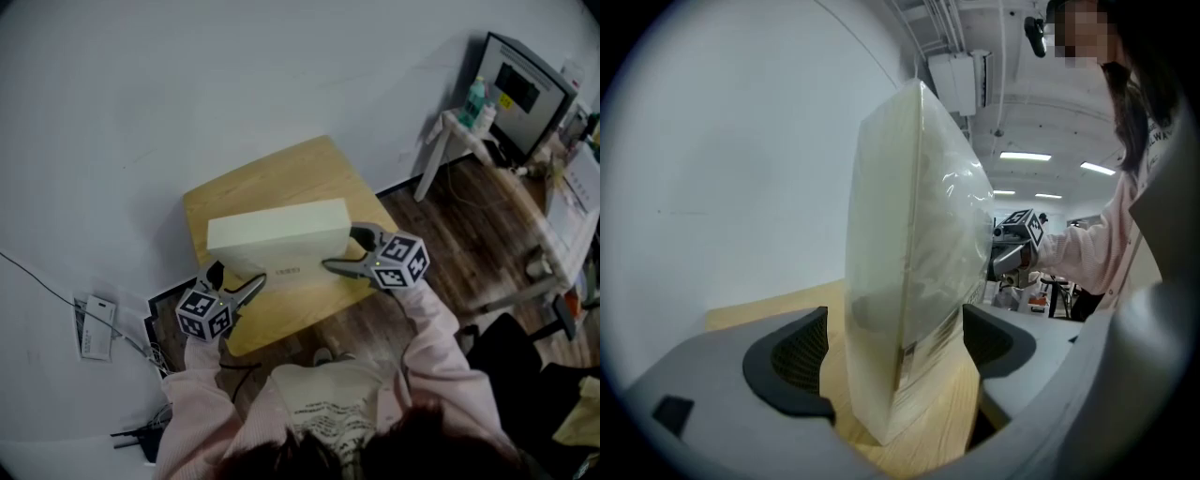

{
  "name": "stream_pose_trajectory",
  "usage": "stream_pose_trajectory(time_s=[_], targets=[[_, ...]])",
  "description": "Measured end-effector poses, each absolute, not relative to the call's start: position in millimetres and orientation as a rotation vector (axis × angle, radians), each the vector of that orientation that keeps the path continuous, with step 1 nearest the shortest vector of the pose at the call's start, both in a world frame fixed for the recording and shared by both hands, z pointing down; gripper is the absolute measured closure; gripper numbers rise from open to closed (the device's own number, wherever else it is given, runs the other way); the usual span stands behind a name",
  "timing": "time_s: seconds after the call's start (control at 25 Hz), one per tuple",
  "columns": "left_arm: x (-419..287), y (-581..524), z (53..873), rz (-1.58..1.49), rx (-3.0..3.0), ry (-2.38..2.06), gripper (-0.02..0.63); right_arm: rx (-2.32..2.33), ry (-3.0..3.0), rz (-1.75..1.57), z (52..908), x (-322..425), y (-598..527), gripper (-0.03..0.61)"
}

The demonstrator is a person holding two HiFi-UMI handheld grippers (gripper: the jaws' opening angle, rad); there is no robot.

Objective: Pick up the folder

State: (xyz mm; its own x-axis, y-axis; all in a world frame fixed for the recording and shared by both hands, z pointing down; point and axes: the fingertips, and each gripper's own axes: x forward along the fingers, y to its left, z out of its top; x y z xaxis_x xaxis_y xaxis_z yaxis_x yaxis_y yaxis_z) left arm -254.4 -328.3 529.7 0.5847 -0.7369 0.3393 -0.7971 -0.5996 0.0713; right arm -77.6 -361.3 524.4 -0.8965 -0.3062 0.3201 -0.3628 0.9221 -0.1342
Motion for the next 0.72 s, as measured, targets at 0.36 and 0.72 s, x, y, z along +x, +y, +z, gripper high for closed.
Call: stream_pose_trajectory(time_s=[0.36, 0.72], targets=[[-240.6, -330.6, 535.3, 0.373, 2.638, -1.212, 0.179, 0.469, -2.768, 0.231, 534.8, -89.0, -355.9, 0.212], [-239.9, -329.6, 534.6, 0.379, 2.655, -1.232, 0.192, 0.458, -2.764, 0.170, 535.5, -86.9, -353.6, 0.227]])
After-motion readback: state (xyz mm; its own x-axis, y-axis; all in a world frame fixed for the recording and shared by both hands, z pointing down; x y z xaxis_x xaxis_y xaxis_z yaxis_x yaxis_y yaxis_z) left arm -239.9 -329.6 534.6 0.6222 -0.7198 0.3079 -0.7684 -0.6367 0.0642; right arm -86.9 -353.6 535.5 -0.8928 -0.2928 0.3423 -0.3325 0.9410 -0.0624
